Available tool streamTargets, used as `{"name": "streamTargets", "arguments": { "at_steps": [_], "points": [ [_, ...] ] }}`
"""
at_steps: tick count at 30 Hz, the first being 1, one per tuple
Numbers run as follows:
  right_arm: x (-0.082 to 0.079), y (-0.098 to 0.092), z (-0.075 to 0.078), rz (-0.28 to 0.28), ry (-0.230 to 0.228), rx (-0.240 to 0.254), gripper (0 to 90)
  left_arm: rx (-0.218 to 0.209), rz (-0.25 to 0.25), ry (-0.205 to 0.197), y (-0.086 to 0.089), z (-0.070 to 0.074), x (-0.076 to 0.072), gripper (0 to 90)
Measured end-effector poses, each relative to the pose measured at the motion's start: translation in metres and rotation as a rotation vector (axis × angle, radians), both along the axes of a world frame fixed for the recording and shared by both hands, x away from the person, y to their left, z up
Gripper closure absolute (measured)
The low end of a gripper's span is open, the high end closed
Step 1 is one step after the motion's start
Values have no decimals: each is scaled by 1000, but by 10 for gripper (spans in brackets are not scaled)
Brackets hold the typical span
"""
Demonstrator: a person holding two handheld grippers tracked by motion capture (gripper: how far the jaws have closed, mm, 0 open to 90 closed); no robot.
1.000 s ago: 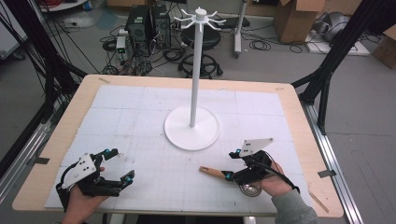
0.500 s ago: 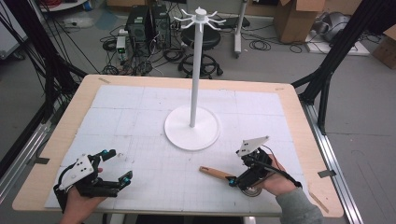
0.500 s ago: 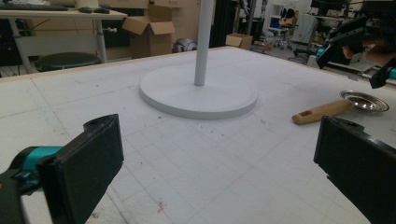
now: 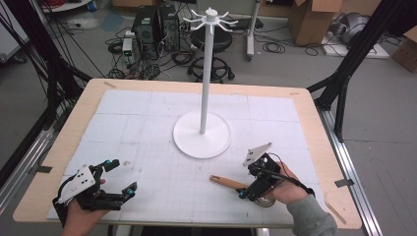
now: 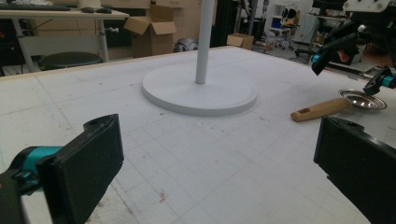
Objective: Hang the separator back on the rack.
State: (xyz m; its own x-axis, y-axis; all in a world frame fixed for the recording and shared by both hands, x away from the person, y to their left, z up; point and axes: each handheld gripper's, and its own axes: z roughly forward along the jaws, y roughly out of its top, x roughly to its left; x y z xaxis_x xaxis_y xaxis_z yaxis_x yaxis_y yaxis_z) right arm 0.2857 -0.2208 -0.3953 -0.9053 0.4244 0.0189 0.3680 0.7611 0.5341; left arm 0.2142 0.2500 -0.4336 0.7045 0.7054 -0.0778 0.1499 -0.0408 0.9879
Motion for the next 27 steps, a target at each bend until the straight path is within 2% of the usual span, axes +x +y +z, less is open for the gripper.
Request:
{"name": "streamTargets", "arguments": {
  "at_steps": [10, 12, 19, 23, 27],
  "points": [
    [2, 6, -6, -3, 20, -56, 77, 5, -5, 3, -2, 0, 0, 19],
    [2, 6, -7, 4, 26, -77, 163, 6, -6, 5, -2, -1, 0, 19],
    [3, 7, -12, -14, 81, -121, 283, 6, -15, 8, -4, -1, 4, 19],
    [3, 8, -15, -12, 79, -137, 353, 8, -19, 8, -6, -2, 5, 19],
    [3, 11, -17, 5, 97, -152, 414, 8, -20, 10, -6, -2, 5, 19]
  ]
}}
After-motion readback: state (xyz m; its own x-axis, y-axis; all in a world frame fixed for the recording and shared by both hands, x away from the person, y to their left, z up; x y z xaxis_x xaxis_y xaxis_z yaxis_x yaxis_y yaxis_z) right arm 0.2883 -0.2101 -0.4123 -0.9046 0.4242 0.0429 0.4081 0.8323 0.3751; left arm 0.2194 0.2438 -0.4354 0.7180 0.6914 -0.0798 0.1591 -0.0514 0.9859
